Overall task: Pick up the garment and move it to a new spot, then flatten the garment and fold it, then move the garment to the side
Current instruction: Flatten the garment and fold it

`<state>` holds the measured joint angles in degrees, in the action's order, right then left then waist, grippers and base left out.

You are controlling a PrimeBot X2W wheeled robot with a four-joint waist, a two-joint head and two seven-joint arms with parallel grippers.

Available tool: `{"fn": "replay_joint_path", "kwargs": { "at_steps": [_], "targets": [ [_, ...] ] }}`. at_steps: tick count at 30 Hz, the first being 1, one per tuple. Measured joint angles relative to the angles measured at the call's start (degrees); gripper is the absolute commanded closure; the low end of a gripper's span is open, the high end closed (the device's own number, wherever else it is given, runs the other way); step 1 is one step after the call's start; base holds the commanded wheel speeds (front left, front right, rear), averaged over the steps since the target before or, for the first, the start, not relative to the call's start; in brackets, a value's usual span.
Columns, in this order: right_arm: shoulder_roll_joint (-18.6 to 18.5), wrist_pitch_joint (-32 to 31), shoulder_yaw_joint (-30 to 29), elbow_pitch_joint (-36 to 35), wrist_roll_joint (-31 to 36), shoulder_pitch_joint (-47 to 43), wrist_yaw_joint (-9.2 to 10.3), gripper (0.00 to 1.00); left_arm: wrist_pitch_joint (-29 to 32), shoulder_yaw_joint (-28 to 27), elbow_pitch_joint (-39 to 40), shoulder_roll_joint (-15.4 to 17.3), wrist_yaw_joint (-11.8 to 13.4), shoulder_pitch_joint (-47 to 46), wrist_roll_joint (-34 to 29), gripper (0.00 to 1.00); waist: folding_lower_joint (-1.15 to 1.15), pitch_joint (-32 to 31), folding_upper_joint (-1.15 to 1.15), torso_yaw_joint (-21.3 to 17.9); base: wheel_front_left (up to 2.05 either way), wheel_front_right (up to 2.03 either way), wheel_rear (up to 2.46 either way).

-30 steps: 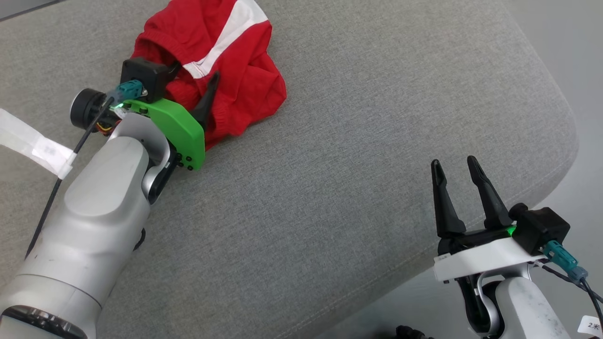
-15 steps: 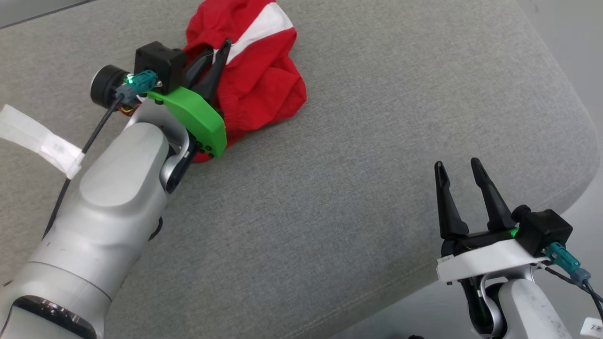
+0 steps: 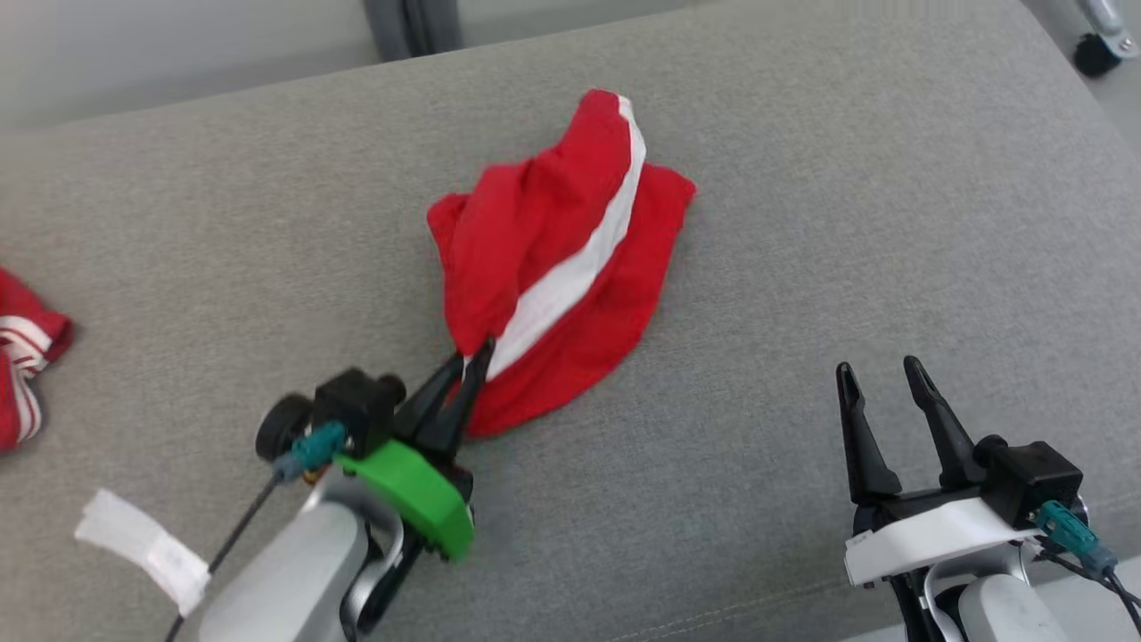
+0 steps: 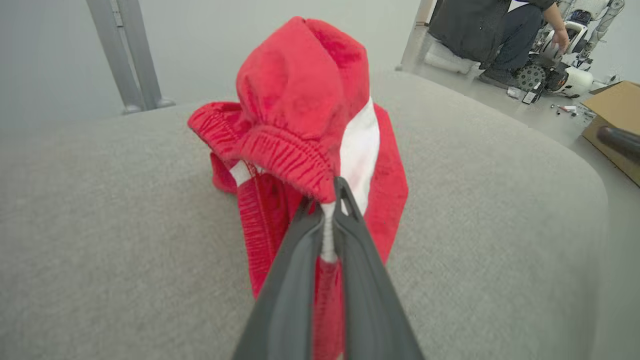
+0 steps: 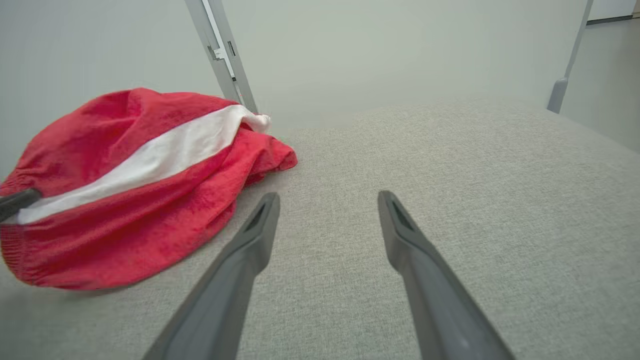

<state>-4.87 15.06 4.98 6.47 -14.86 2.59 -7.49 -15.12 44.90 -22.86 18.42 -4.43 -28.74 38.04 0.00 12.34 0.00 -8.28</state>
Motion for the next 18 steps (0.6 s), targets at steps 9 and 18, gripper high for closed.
{"fn": "replay_joint_path", "kwargs": {
  "at_steps": [9,18],
  "targets": [
    [-0.27,0.00,0.25,0.58,-0.09,-1.25,0.00,0.00,0.00,-1.83,6.53,4.37,5.76,15.43,3.82,1.00,0.00,-3.88,0.00,6.15,0.00,0.00,0.00],
    [-0.69,0.00,0.41,1.56,-0.26,-2.29,0.00,0.00,-0.01,-5.86,8.76,4.90,7.21,19.87,4.41,0.00,0.00,-6.39,0.00,9.12,0.00,0.00,0.00]
  ]
}}
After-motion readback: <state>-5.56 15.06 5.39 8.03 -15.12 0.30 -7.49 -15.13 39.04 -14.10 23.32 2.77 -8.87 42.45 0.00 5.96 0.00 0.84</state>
